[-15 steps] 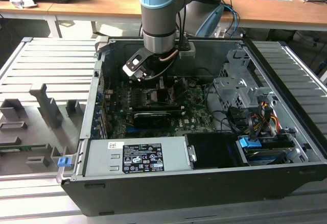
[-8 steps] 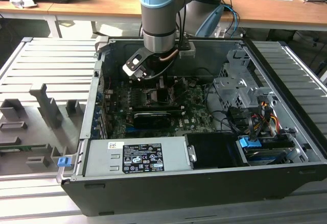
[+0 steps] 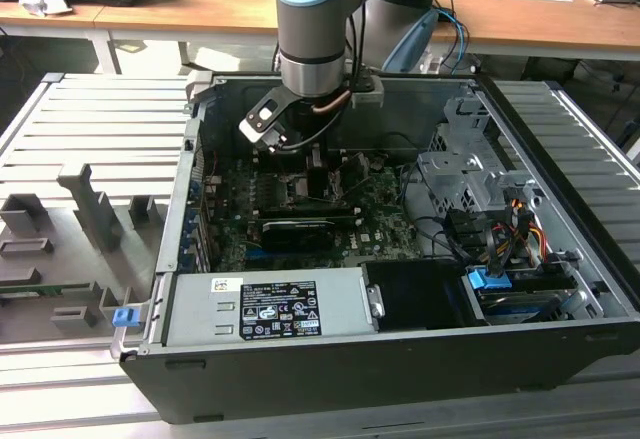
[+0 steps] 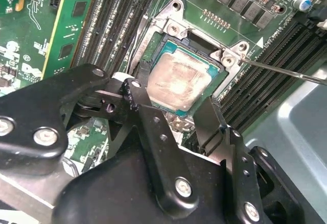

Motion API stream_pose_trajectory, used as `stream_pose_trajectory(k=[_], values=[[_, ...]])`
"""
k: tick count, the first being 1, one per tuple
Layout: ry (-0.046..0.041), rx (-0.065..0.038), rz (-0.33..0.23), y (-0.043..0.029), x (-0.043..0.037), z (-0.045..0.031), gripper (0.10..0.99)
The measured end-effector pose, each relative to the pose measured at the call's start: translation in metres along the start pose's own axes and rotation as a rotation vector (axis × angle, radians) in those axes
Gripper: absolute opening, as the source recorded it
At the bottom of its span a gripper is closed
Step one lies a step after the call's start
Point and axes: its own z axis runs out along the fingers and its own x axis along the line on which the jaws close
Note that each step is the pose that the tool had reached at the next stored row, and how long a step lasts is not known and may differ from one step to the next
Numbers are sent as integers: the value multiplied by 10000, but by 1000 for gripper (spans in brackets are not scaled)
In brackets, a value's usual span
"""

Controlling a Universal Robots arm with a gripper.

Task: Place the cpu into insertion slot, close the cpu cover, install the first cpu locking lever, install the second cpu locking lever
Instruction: 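Place the cpu into insertion slot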

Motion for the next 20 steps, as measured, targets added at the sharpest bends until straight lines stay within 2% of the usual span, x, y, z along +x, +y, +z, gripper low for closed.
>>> stream_pose_trajectory(k=[1, 2, 3, 4, 9, 20], values=[[0, 7, 0, 1, 0, -9, 600], [-1, 15, 1, 2, 0, -24, 533], [0, 24, 1, 3, 0, -36, 412], [0, 30, 1, 3, 0, -42, 412], [0, 52, 1, 6, 1, -76, 106], [-3, 81, 1, 9, 0, -130, 106]])
